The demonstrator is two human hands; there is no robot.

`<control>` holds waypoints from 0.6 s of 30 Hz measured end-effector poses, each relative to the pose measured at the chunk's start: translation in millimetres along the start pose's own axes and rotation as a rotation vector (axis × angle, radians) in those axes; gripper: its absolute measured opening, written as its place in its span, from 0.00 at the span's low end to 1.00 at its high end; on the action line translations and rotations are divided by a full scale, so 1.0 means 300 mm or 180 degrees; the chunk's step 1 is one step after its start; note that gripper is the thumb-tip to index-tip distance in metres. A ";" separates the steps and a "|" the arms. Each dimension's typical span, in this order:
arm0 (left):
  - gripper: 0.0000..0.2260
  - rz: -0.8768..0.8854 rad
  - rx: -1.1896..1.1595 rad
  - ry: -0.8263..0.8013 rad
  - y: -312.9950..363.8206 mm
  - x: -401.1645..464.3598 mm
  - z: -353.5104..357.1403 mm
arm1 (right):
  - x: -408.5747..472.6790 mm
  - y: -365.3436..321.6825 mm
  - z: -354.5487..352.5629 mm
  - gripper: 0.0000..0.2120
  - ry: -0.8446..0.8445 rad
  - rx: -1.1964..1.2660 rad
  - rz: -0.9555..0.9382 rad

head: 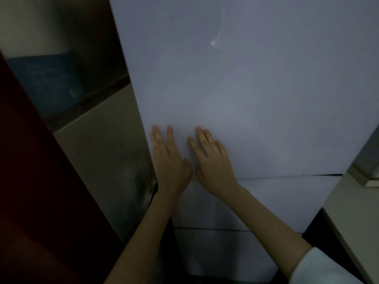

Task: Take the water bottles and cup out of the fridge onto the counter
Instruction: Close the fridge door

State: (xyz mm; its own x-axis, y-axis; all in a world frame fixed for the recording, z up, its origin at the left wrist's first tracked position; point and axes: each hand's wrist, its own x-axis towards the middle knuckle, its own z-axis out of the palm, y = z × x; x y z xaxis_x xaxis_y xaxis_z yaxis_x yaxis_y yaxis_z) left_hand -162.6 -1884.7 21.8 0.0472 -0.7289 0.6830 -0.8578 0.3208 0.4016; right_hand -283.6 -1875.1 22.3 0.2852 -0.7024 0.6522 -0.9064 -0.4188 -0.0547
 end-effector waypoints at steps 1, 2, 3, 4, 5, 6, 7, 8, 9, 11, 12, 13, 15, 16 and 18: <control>0.43 0.0030 0.0025 -0.0076 -0.007 0.016 0.001 | 0.015 0.005 0.010 0.33 -0.0059 -0.0054 0.0028; 0.43 0.0054 0.0023 -0.0179 -0.012 0.033 0.004 | 0.030 0.010 0.020 0.35 -0.0122 -0.0118 0.0074; 0.42 0.0076 0.0012 -0.0294 -0.018 0.051 0.012 | 0.044 0.015 0.029 0.36 -0.0182 -0.0181 0.0127; 0.42 0.0086 0.0017 -0.0412 -0.024 0.066 0.023 | 0.057 0.021 0.037 0.37 -0.0235 -0.0233 0.0173; 0.43 0.0088 0.0046 -0.0485 -0.030 0.077 0.039 | 0.065 0.027 0.047 0.38 -0.0269 -0.0271 0.0198; 0.43 0.0085 0.0085 -0.0512 -0.034 0.084 0.054 | 0.069 0.033 0.056 0.38 -0.0286 -0.0297 0.0209; 0.44 0.0076 0.0106 -0.0502 -0.039 0.088 0.069 | 0.070 0.037 0.065 0.38 -0.0292 -0.0313 0.0221; 0.45 0.0049 0.0086 -0.0491 -0.043 0.088 0.081 | 0.068 0.040 0.073 0.39 -0.0290 -0.0323 0.0234; 0.46 0.0014 0.0028 -0.0495 -0.047 0.088 0.091 | 0.066 0.043 0.081 0.40 -0.0277 -0.0322 0.0238; 0.48 -0.0036 -0.0101 -0.0535 -0.056 0.086 0.102 | 0.060 0.043 0.090 0.42 -0.0264 -0.0307 0.0248; 0.49 -0.0026 -0.0133 -0.0521 -0.061 0.086 0.106 | 0.058 0.042 0.094 0.43 -0.0273 -0.0316 0.0259; 0.50 -0.0005 -0.0143 -0.0492 -0.066 0.086 0.111 | 0.056 0.041 0.095 0.44 -0.0284 -0.0328 0.0269; 0.52 -0.0016 -0.0151 -0.0516 -0.070 0.086 0.117 | 0.054 0.042 0.097 0.46 -0.0348 -0.0317 0.0301; 0.53 -0.0035 -0.0155 -0.0555 -0.066 0.086 0.114 | 0.054 0.042 0.094 0.47 -0.0413 -0.0297 0.0321; 0.52 -0.0078 -0.0144 -0.0602 -0.058 0.085 0.100 | 0.055 0.040 0.080 0.47 -0.0585 -0.0263 0.0342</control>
State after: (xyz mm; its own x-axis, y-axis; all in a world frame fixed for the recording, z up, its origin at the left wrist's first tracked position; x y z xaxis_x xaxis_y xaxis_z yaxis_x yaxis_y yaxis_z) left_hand -161.9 -1926.9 13.9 -0.0330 -0.8361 0.5475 -0.8335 0.3253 0.4465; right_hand -282.3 -1905.6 14.3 0.2307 -0.8367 0.4967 -0.9549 -0.2927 -0.0496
